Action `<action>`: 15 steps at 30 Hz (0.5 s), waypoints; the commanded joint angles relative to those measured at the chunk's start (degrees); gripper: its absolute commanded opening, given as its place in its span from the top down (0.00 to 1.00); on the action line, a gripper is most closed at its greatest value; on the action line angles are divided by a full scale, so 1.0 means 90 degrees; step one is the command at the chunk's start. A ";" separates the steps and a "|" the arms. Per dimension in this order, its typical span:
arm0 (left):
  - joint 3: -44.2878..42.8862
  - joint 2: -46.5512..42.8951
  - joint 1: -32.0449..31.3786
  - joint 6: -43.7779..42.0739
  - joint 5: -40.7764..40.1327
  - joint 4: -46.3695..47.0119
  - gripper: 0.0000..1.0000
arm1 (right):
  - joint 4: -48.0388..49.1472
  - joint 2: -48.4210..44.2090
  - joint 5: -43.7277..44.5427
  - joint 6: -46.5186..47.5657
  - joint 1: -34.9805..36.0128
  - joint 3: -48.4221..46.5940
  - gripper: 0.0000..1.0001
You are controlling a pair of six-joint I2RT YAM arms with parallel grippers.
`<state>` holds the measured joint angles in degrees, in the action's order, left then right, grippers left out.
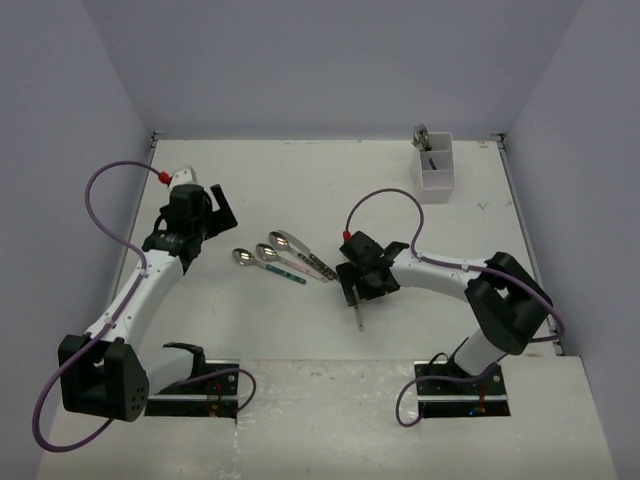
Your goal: Sort the eating utensils into containers
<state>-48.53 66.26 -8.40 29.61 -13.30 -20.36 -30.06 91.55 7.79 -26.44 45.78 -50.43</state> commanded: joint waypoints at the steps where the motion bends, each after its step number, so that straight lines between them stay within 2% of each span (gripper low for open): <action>1: 0.0041 -0.0097 -0.0043 0.0129 -0.0104 0.0104 0.00 | -0.0204 0.0286 0.0306 -0.0324 0.0128 -0.0382 0.19; 2: 0.0041 -0.0097 -0.0043 0.0128 -0.0104 0.0104 0.00 | -0.0204 0.0335 0.0296 -0.0344 0.0138 -0.0431 0.20; 5: 0.0041 -0.0097 -0.0043 0.0119 -0.0124 0.0104 0.00 | -0.0214 0.0540 0.0365 -0.0373 0.0158 -0.0528 0.36; 6: 0.0051 -0.0087 -0.0033 0.0119 -0.0143 0.0104 0.00 | -0.0185 0.0580 0.0442 -0.0373 0.0158 -0.0558 0.58; 7: 0.0041 -0.0096 -0.0043 0.0119 -0.0153 0.0104 0.00 | -0.0166 0.0628 0.0472 -0.0364 0.0158 -0.0587 0.66; 8: 0.0041 -0.0087 -0.0033 0.0109 -0.0153 0.0114 0.00 | -0.0107 0.0735 0.0501 -0.0296 0.0158 -0.0684 0.71; 12: 0.0022 -0.0067 -0.0033 0.0089 -0.0153 0.0104 0.00 | -0.0029 0.1038 0.0531 -0.0100 0.0167 -0.0929 0.77; 13: 0.0021 -0.0067 -0.0043 0.0089 -0.0172 0.0114 0.00 | -0.0038 0.1097 0.0579 -0.0051 0.0148 -0.0997 0.82; 14: 0.0021 -0.0077 -0.0043 0.0080 -0.0182 0.0104 0.00 | -0.0038 0.1117 0.0570 -0.0012 0.0128 -0.1027 1.00; 15: 0.0012 -0.0067 -0.0033 0.0070 -0.0182 0.0104 0.00 | -0.0029 0.1098 0.0570 0.0007 0.0109 -0.1027 1.00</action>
<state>-48.07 66.26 -8.40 29.58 -13.74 -20.40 -30.85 99.44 10.37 -27.51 46.87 -59.11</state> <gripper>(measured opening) 0.999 0.059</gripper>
